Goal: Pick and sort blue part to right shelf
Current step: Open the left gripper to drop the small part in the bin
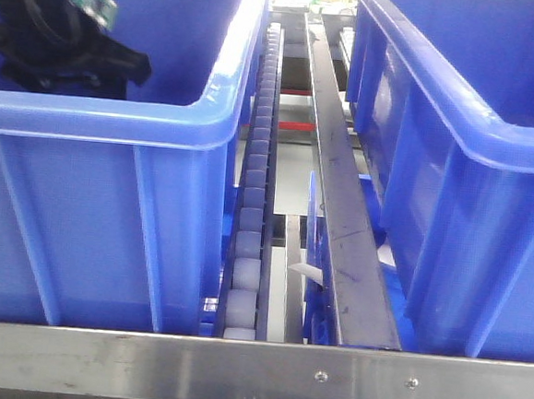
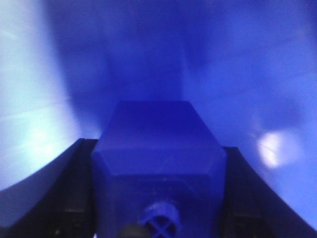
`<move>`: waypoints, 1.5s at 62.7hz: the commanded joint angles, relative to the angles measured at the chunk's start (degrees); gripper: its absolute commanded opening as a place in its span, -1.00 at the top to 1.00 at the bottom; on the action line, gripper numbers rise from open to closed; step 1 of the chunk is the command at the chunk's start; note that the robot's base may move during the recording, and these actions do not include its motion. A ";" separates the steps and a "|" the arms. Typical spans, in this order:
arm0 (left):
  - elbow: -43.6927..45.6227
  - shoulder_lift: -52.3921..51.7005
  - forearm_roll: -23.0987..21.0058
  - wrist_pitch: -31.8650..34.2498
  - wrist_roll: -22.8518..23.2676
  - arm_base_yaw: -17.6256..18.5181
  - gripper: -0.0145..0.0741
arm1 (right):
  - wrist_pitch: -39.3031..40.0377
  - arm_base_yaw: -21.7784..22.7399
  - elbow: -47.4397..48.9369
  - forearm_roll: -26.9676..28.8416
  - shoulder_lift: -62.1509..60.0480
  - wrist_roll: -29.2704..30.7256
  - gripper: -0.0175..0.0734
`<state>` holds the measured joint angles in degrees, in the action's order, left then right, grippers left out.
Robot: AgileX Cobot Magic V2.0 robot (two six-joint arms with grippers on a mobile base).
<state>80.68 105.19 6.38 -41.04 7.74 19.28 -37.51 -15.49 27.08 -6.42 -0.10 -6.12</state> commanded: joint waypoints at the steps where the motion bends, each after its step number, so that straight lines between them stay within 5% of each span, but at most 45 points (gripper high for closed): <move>1: 2.39 -2.80 -0.13 1.61 0.16 -0.28 -0.07 | 5.20 0.16 1.62 -0.75 1.11 0.36 0.19; 20: 2.63 -2.83 -0.74 0.62 0.16 -0.28 -0.70 | 5.20 0.16 1.62 -0.75 1.11 0.36 0.19; 35: 3.03 -9.23 -3.99 0.50 0.16 -0.28 -0.72 | 5.20 0.16 1.62 -0.75 1.11 0.36 0.19; 69: -16.97 -43.64 1.70 5.85 0.16 -0.28 0.35 | 6.65 0.16 1.73 -0.75 2.01 0.31 0.19; 94: -35.55 -69.92 1.96 12.16 0.16 -0.28 0.39 | 7.18 0.16 13.42 -0.69 25.35 -1.74 0.19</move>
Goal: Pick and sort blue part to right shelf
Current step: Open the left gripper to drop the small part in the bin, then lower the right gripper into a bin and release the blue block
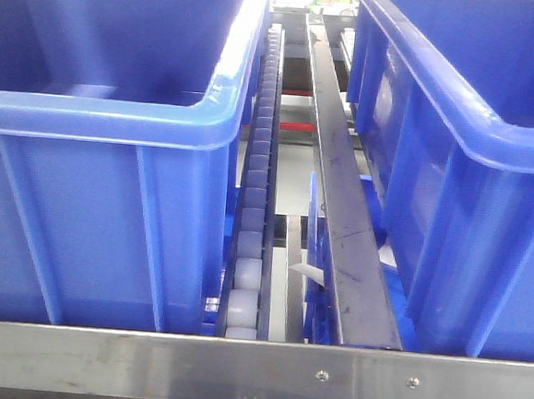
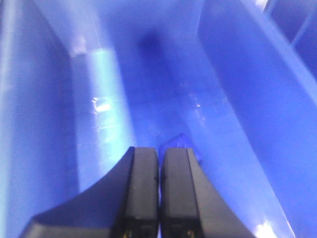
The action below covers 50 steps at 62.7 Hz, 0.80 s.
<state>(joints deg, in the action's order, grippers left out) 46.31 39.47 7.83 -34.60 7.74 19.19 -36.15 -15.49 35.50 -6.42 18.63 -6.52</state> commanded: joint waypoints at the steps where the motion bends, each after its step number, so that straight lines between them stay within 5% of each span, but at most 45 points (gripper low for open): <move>1: -1.63 -4.92 0.67 5.92 0.16 -0.19 0.39 | 5.66 0.16 5.66 -0.69 7.77 -1.78 0.19; 25: -7.16 -17.97 1.63 2.78 0.16 -0.19 0.39 | -7.78 4.28 26.24 -1.33 38.69 -3.33 0.19; 38: -7.16 -20.61 1.63 0.13 0.16 -0.19 0.39 | -8.49 11.39 31.99 -1.51 50.95 0.51 0.19; 50: -7.16 -20.92 1.36 -1.77 0.16 -0.19 0.39 | -6.27 12.46 33.21 -2.16 61.90 1.36 0.19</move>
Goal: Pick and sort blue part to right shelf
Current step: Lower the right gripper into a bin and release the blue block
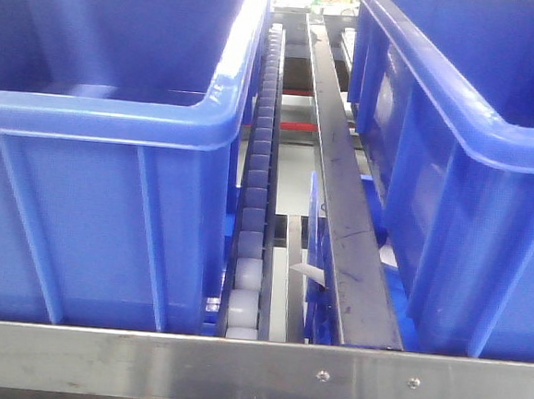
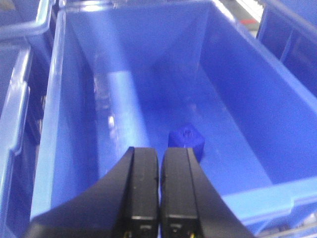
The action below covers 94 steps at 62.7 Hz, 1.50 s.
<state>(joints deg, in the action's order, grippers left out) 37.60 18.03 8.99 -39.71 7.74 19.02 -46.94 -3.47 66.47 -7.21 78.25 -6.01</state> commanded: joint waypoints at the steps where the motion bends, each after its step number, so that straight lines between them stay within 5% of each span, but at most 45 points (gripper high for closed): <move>1: 1.55 0.52 0.23 3.34 0.16 -0.02 0.39 | 5.13 0.44 2.25 -1.55 3.46 0.86 0.19; 31: 1.55 0.52 -1.55 2.96 0.16 -0.02 0.39 | 10.89 0.44 2.25 -2.21 17.21 0.86 0.15; 48: 1.55 0.52 -1.67 2.75 0.16 -0.02 0.39 | 9.87 0.44 2.31 -2.21 16.57 0.86 -0.75; 68: 1.55 0.16 -1.67 -1.10 0.16 -0.02 0.39 | 8.50 0.44 2.25 -2.16 7.72 0.86 -0.60; 83: 1.55 -1.63 -1.67 -1.42 0.16 -0.02 0.39 | 6.55 0.24 1.16 -2.10 -5.13 0.86 0.20; 94: 1.55 -4.61 0.56 -1.80 0.16 -0.02 0.39 | 7.68 0.24 -5.11 -2.15 -16.85 0.86 0.46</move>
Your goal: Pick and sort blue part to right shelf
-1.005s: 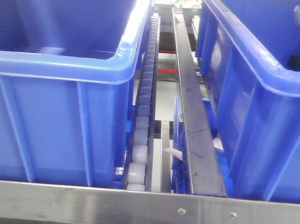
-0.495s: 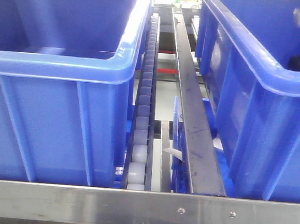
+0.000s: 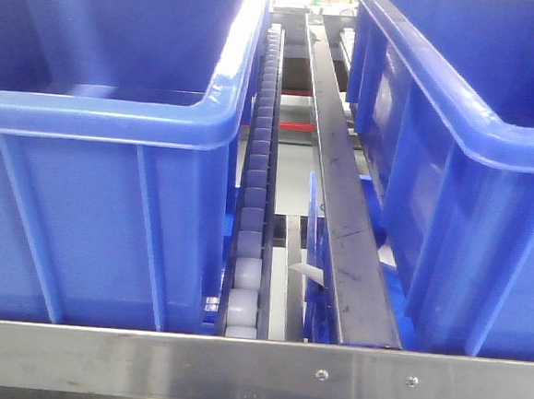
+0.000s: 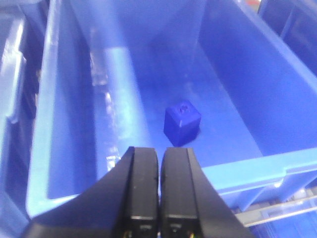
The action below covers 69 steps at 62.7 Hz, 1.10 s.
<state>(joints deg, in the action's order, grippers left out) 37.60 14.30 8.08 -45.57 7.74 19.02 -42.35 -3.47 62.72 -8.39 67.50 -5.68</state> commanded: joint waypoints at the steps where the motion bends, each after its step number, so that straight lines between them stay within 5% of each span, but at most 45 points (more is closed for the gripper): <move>1: 1.55 -1.30 1.78 4.06 0.16 -0.02 0.39 | 3.33 0.24 -2.52 -0.97 -7.55 0.52 0.47; 31: 1.55 -6.67 4.60 2.92 0.16 -0.02 0.39 | 9.29 0.24 -30.53 -0.97 -45.60 0.52 0.47; 48: 0.57 -6.67 5.51 2.75 0.16 -0.02 0.39 | 10.17 0.24 -31.82 -0.97 -61.68 0.52 0.47; 69: 0.57 -6.67 5.51 2.75 0.16 -0.02 0.39 | 12.04 0.24 -31.82 -1.01 -63.53 0.52 0.47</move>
<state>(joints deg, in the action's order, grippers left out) 36.75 6.83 12.99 -47.14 7.74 19.02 -35.84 -3.47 29.53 -8.39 3.23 -5.68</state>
